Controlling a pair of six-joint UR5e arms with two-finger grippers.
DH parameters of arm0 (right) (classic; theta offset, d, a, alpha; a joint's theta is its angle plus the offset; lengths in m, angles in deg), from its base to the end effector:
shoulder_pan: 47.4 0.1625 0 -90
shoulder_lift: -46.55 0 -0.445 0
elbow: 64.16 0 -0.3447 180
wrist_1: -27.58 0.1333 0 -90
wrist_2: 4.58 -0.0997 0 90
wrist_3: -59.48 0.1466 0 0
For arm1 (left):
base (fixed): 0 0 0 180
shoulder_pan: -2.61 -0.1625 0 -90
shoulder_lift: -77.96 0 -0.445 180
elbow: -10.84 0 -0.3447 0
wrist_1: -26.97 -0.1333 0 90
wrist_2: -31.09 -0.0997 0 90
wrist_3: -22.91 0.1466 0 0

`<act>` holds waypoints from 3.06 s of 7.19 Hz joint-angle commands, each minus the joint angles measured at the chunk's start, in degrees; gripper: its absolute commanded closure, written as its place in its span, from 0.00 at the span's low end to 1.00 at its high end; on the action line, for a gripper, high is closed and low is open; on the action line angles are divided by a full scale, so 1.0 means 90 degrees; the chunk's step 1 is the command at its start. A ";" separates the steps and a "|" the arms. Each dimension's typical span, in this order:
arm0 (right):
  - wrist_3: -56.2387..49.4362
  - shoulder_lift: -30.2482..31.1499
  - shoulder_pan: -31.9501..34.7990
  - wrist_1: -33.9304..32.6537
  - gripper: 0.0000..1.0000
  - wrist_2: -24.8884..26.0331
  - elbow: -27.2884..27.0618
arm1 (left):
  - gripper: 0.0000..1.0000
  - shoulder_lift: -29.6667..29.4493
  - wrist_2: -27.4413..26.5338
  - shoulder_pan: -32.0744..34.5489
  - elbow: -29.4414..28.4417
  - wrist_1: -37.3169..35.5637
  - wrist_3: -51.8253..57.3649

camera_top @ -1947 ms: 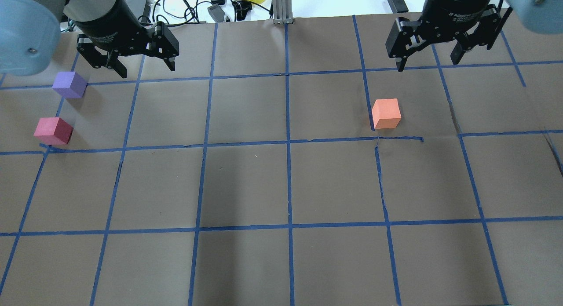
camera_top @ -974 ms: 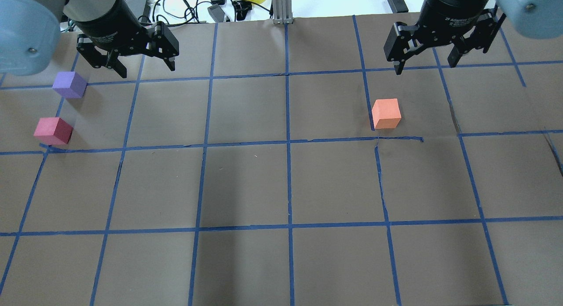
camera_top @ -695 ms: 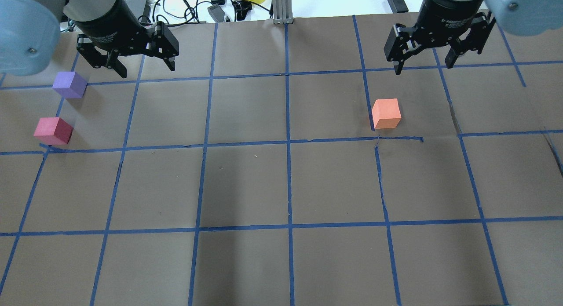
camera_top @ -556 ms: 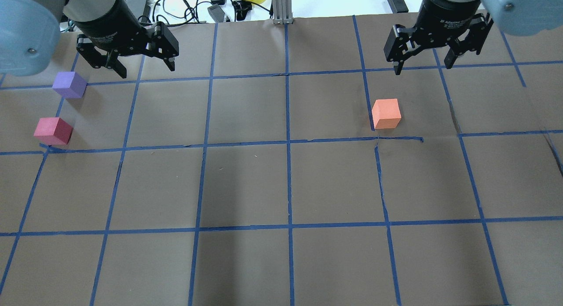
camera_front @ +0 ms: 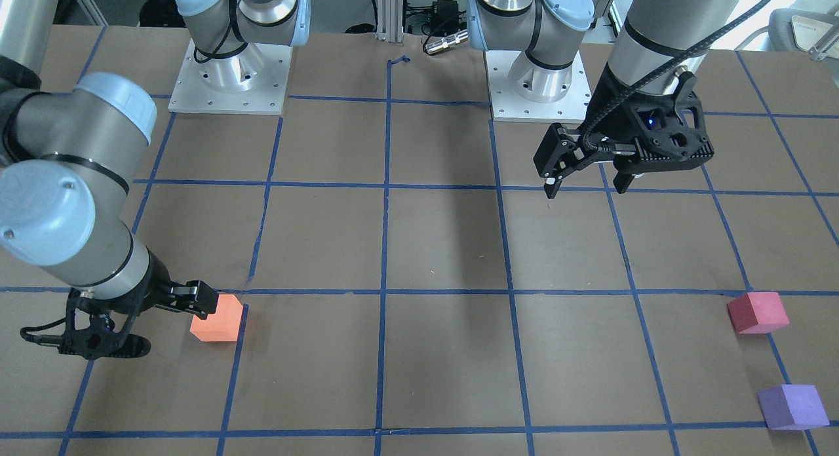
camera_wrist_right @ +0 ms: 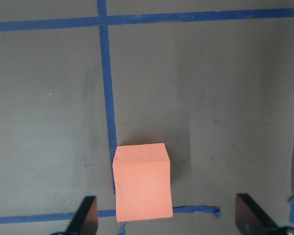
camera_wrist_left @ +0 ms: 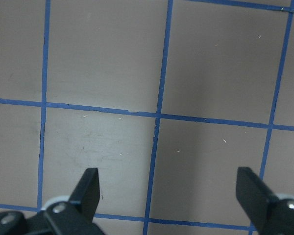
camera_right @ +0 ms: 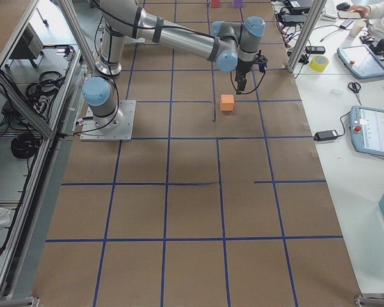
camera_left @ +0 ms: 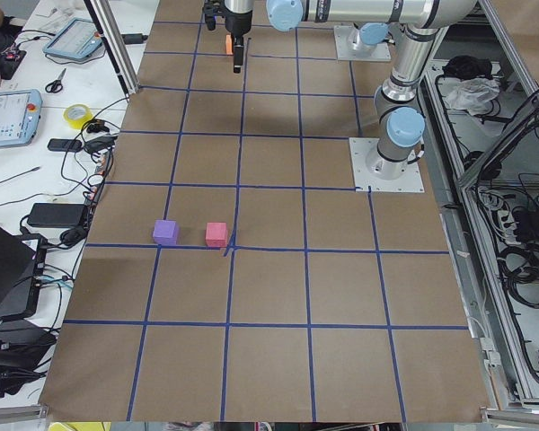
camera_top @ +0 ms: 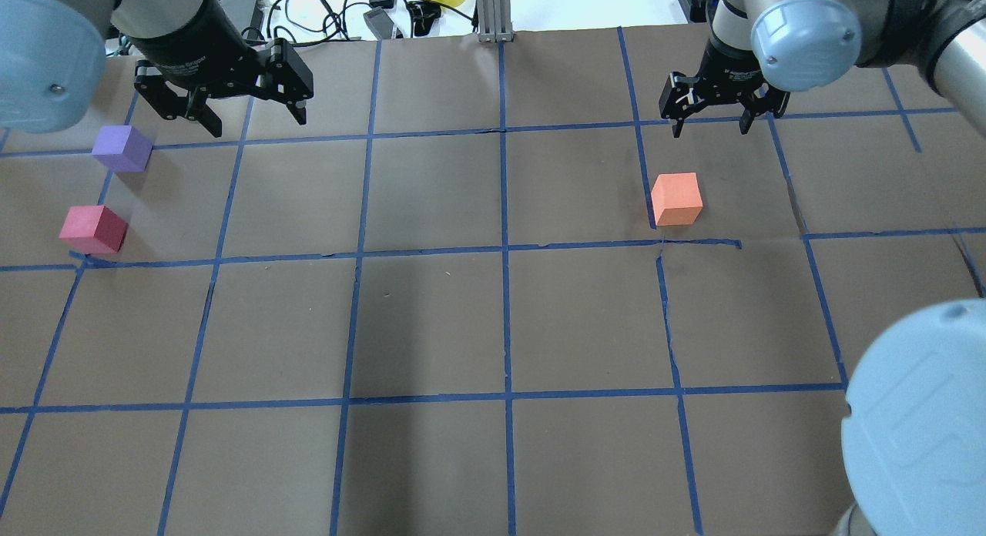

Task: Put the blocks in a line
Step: 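Lower the right gripper onto the orange cube and grasp it, then carry the orange cube with the right gripper toward the table center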

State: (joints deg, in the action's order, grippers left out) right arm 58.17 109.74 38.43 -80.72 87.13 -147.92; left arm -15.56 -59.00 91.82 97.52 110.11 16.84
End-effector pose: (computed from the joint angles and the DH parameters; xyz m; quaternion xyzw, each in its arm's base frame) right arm 0.0837 -0.6250 0.2882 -0.0247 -0.9994 -0.0205 0.0140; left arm -0.1263 -0.4898 0.4714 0.0598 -0.9965 0.0581 0.0019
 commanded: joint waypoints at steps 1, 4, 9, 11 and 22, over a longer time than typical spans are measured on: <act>0.0029 -0.0457 -0.0015 -0.0387 0.00 -0.0189 -0.0029 | 0.00 0.0000 0.0000 0.0000 -0.0001 0.0000 0.0001; -0.0020 -0.0449 0.0005 -0.0506 0.00 -0.0239 -0.0779 | 0.00 0.0000 0.0010 0.0000 -0.0001 0.0000 -0.0009; 0.0048 -0.0459 0.0015 -0.0838 0.97 -0.0228 -0.0791 | 0.00 0.0010 0.0019 0.0000 -0.0001 0.0000 -0.0009; 0.0165 -0.0235 0.0277 -0.0800 0.97 -0.0413 -0.0354 | 0.00 0.0010 0.0029 0.0000 -0.0001 0.0000 -0.0009; 0.2216 -0.1328 0.2827 -0.1053 0.92 -0.0404 0.0684 | 0.00 0.0010 0.0029 -0.0010 0.0008 -0.0068 0.0001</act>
State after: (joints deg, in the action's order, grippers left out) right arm 78.34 97.80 63.89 -90.12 83.91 -141.81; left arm -15.46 -58.70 91.73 97.58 109.50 16.85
